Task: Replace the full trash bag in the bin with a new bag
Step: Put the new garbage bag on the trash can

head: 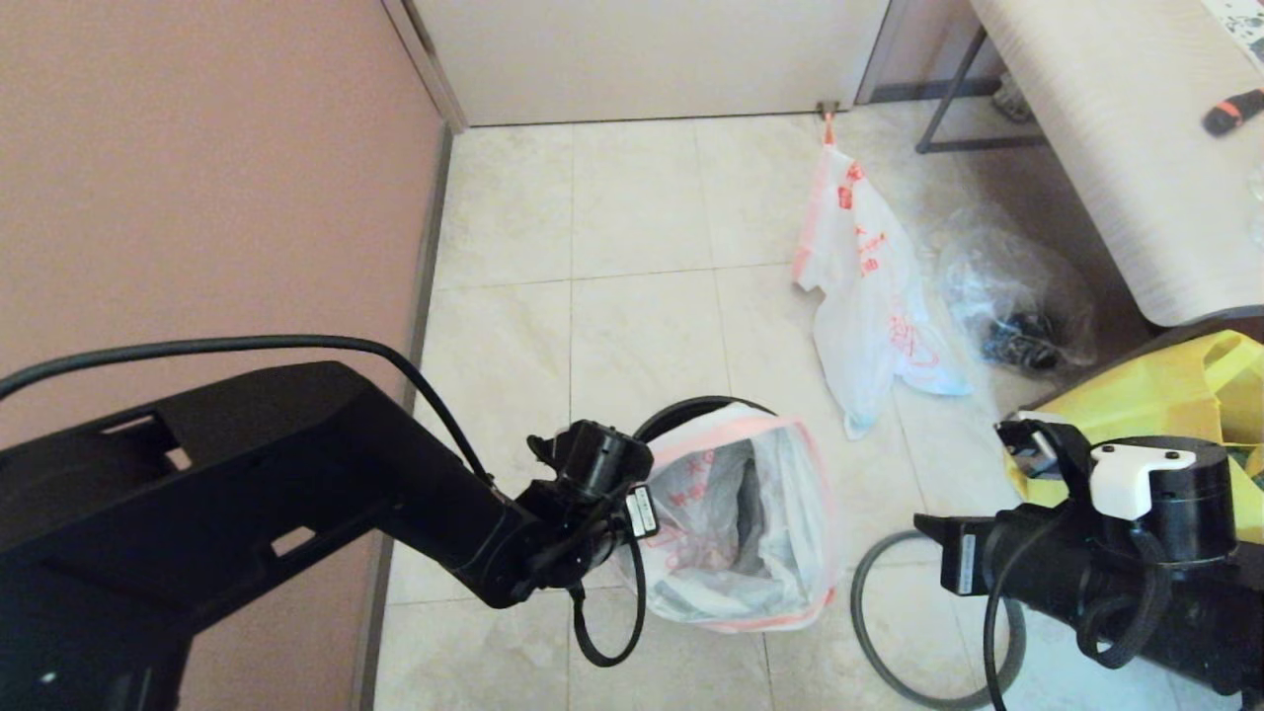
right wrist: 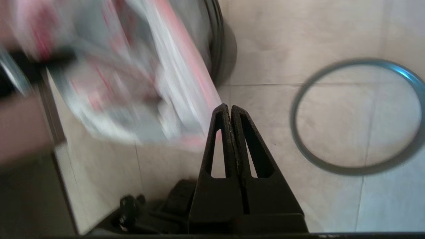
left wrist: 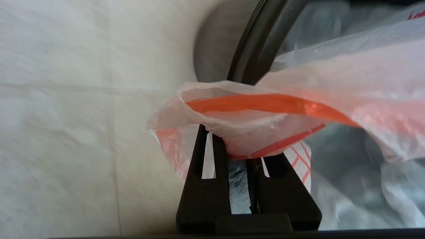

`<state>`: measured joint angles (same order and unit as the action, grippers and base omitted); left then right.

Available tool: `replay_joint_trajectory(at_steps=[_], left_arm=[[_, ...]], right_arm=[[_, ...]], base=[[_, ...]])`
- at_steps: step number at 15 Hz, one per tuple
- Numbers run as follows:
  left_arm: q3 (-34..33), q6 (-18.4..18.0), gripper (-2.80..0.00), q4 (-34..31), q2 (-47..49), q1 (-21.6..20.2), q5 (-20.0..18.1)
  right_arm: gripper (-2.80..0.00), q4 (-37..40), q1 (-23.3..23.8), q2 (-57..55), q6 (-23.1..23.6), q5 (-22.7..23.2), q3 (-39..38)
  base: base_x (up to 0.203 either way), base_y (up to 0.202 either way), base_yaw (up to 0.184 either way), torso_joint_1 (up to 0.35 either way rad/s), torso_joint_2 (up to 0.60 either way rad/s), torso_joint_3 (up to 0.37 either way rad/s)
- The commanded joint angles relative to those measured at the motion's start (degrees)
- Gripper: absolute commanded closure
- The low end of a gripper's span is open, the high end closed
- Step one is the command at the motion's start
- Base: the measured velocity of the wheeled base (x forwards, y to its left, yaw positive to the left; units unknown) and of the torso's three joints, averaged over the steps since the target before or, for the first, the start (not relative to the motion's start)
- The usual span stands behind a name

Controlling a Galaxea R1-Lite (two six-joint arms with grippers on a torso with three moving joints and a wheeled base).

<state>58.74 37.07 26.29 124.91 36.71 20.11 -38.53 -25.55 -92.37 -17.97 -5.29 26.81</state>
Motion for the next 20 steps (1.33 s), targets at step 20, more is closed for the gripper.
replay_joint_trajectory(at_steps=[20], left_arm=[[-6.54, -0.73, 0.0, 11.41, 0.32, -12.72, -7.02]], right_arm=[[0.0, 20.62, -15.66, -34.11, 8.73, -9.4, 38.82]], base=[[0.0, 0.0, 0.0, 0.0, 0.0, 0.0]])
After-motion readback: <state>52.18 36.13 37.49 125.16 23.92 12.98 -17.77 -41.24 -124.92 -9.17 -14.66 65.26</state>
